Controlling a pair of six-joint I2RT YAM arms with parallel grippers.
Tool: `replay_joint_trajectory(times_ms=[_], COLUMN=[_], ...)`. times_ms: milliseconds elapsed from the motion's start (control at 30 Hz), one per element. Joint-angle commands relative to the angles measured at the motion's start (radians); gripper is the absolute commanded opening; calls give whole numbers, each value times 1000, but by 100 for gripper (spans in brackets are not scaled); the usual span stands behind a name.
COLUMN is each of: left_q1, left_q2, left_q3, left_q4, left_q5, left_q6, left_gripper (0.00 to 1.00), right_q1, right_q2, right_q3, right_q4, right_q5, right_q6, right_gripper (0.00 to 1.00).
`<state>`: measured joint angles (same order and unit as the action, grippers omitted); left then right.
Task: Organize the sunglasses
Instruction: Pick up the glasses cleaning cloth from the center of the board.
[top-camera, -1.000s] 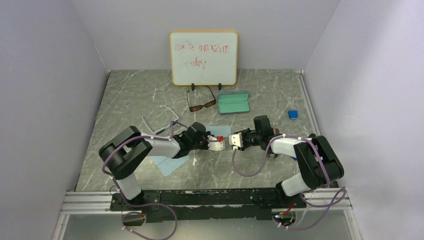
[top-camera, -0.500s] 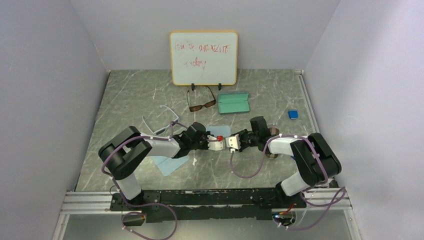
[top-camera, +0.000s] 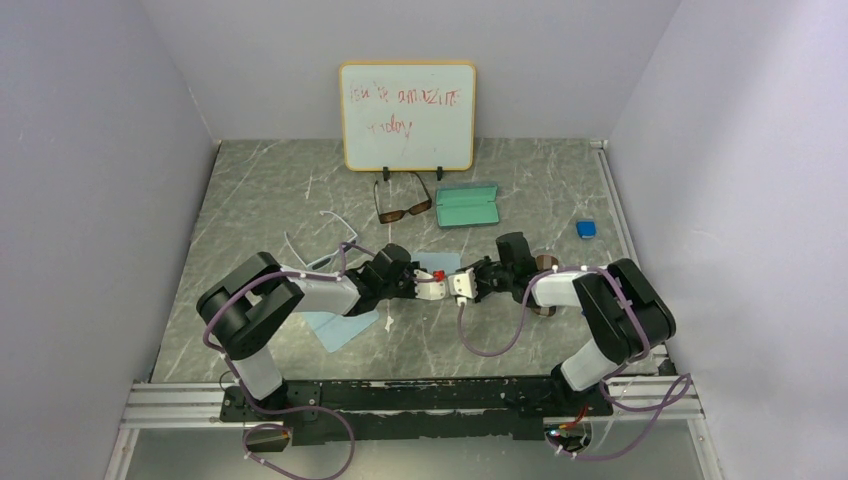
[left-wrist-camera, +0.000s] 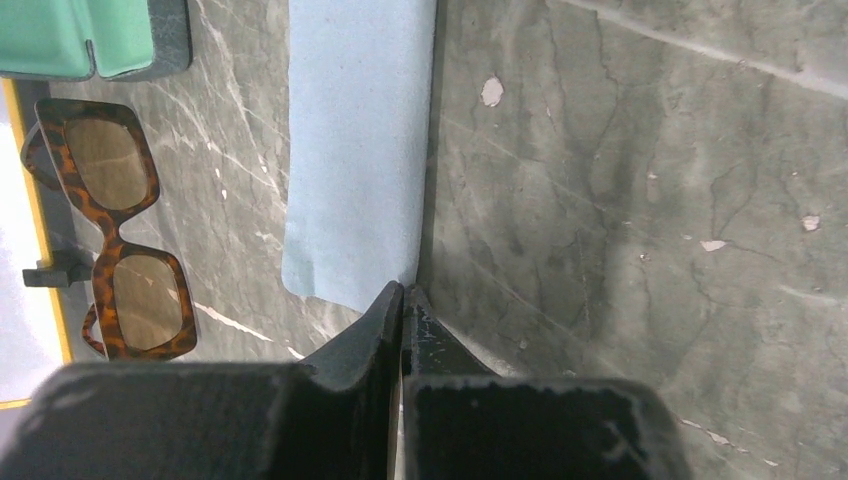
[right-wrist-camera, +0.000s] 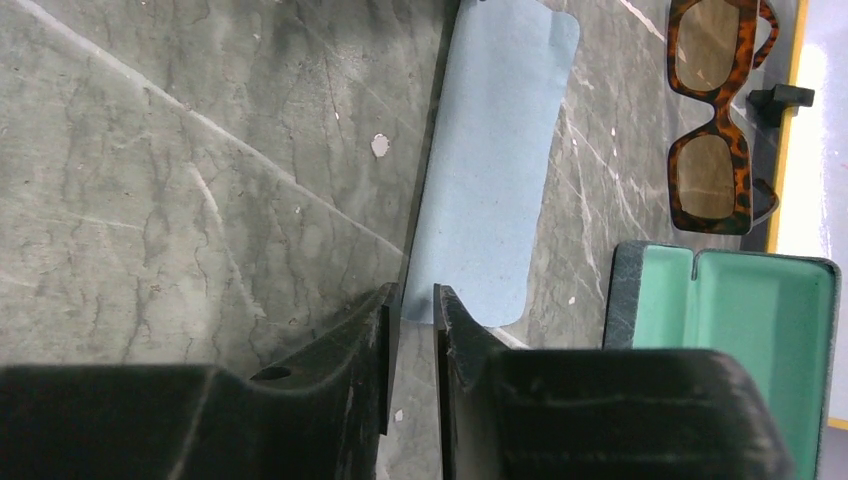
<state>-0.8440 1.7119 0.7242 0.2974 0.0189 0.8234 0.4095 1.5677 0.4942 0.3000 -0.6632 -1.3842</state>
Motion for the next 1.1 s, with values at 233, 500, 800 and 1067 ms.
replay_joint_trajectory(times_ms=[233, 500, 800, 1067], left_q1=[-5, -6, -6, -5], left_q2=[-28, -38, -79, -89], left_q3=[2, 9, 7, 15], left_q4=[-29, -35, -35, -43], left_q5=[48, 59, 78, 74], left_q6=[-38, -45, -61, -61], left_gripper=[5, 5, 5, 5], right_q1=[12, 12, 7, -7], right_q2=[55, 58, -4, -41], right_q3=[37, 73, 112, 123], right_q4=[-85, -151, -139, -139], right_q5=[73, 62, 20, -12], right_q6=[-11, 3, 125, 175], right_gripper=[15, 0, 0, 0])
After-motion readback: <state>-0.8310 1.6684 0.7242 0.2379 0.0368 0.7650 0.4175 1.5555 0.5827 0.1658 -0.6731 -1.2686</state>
